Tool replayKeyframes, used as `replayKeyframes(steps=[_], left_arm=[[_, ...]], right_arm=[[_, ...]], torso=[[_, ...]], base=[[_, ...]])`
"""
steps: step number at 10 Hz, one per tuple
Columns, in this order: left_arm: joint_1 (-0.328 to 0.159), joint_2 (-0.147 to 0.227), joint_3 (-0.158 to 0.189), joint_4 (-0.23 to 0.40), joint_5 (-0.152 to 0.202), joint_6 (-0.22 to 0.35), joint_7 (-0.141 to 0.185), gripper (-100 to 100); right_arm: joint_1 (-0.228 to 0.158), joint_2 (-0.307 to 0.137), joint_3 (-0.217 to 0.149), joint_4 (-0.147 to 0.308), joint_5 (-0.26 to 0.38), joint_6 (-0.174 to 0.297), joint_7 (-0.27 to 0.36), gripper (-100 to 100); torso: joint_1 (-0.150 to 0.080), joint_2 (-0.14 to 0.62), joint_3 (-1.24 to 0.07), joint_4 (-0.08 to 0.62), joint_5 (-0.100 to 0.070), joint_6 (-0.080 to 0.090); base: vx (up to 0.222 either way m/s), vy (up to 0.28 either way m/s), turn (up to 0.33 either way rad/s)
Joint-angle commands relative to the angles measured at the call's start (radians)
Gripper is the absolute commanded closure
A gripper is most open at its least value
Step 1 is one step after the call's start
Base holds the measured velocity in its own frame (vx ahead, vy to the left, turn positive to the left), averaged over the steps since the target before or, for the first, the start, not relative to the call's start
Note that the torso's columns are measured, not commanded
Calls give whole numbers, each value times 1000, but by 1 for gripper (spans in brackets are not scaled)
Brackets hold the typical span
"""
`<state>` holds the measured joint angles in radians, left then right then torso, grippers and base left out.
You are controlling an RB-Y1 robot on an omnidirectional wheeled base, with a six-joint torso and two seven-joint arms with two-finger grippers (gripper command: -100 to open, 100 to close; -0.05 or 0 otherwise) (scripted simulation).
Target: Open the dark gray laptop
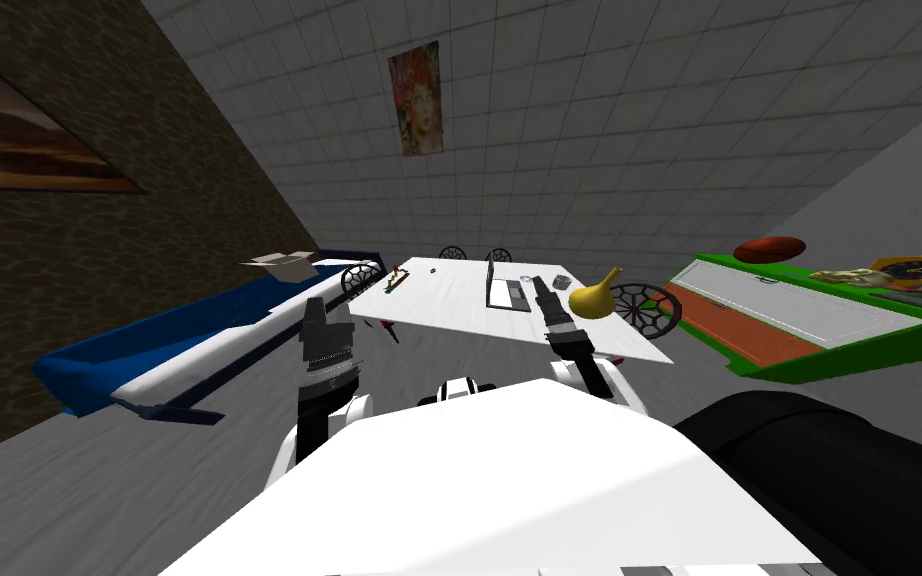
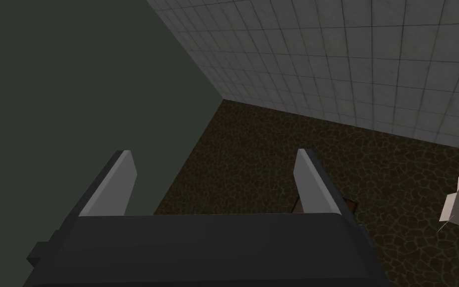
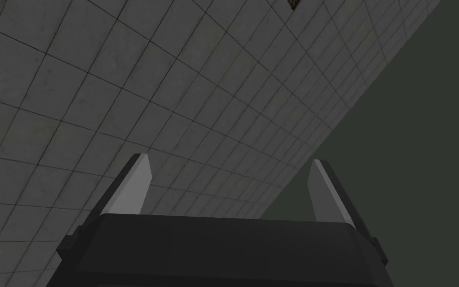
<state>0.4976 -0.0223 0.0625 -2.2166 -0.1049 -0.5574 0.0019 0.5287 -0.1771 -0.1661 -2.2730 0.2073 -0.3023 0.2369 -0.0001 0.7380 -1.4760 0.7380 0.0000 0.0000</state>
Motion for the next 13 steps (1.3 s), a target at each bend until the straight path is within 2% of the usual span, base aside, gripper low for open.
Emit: replayKeyframes(steps=[1,5,6,10,11,13], left_arm=[[0,0,0,0,0,0,0,0],[0,0,0,0,0,0,0,0],[0,0,0,0,0,0,0,0],[0,0,0,0,0,0,0,0],[0,0,0,0,0,0,0,0],[0,0,0,0,0,0,0,0]], right_arm=[[10,-6,-30,20,82,73,79,-100],[21,-26,-79,59,212,194,202,-100],[21,-26,-79,59,220,194,209,-100],[28,-54,-128,114,347,312,328,-100],[28,-54,-128,114,354,319,333,-100],[31,-70,-152,144,418,378,394,-100]], torso=[[0,0,0,0,0,0],[0,0,0,0,0,0],[1,-1,0,0,0,0],[1,-1,0,0,0,0],[2,-1,0,0,1,0],[-2,1,1,0,-1,0]], base=[[46,84,212],[40,78,189],[42,70,55],[43,76,175],[43,61,71],[40,47,167]])
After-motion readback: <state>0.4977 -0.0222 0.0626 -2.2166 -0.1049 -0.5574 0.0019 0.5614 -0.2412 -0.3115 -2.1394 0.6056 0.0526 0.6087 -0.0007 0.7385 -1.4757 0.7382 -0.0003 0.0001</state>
